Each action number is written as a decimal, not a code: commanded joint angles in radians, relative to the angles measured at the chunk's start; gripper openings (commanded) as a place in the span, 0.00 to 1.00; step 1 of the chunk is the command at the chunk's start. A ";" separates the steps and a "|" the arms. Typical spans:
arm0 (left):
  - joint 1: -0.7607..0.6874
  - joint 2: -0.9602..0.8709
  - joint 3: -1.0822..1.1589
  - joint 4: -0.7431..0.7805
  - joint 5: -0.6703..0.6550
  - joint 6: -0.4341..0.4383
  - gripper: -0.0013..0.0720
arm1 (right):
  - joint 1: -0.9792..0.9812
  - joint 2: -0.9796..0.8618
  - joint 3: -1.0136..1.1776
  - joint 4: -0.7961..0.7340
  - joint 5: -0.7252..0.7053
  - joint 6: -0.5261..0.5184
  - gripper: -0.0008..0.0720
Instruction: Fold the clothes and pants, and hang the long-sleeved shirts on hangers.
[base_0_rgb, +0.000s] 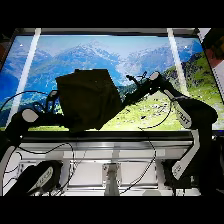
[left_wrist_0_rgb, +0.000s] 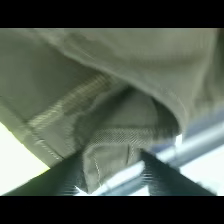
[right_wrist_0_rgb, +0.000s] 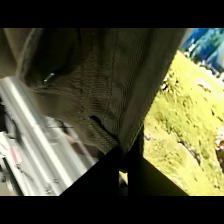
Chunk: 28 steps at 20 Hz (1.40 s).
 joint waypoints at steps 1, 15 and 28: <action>-0.002 -0.067 0.000 -0.070 -0.079 0.316 0.78 | -0.021 0.000 0.001 0.036 0.031 0.007 0.04; -0.153 -0.106 0.000 0.147 0.107 0.788 0.73 | -0.021 0.000 0.001 0.159 0.064 0.007 0.04; -0.189 -0.167 0.005 0.080 0.245 0.784 0.04 | -0.022 0.000 0.001 0.163 0.084 0.009 0.04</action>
